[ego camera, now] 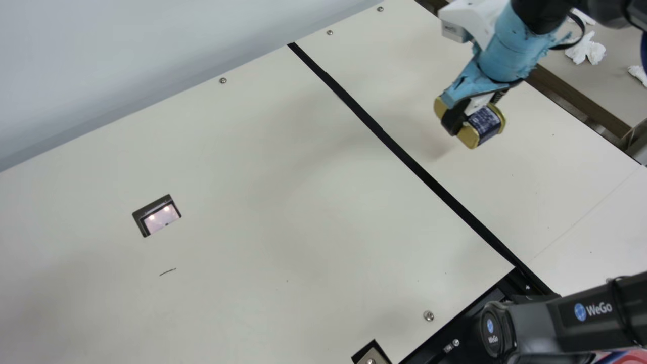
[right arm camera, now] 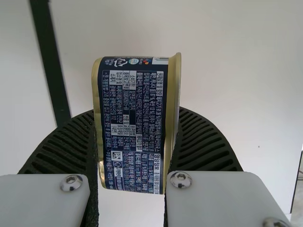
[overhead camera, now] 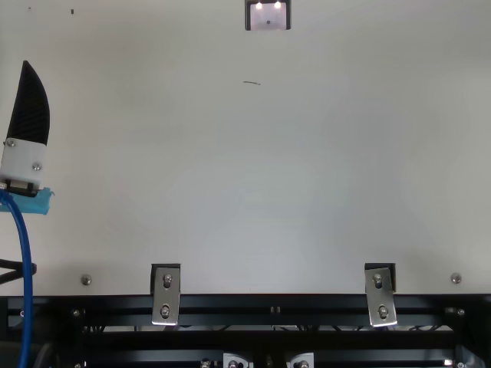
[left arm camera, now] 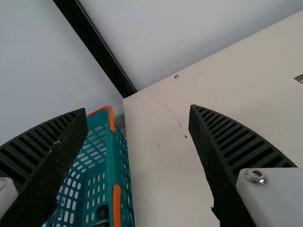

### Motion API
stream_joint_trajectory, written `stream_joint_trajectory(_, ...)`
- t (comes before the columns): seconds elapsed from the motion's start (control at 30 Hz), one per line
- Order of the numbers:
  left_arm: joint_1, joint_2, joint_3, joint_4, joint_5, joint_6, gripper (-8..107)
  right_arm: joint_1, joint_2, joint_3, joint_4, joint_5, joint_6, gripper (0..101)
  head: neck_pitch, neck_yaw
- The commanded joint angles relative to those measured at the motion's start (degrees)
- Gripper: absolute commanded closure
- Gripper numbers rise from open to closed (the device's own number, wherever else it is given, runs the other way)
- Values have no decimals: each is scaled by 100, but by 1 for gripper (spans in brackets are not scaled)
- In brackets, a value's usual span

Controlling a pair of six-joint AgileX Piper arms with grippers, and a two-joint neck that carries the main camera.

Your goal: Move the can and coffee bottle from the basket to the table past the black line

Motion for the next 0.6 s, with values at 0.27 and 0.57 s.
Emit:
stream_joint_trajectory(0.27, 0, 0, 0, 0, 0, 0, 9, -960, 216, 559, 429, -630, -281, 101, -36, -143)
stream_joint_trajectory(0.57, 0, 0, 0, 0, 0, 0, 9, -1246, 244, 991, 694, -1034, -533, 0, -36, -143)
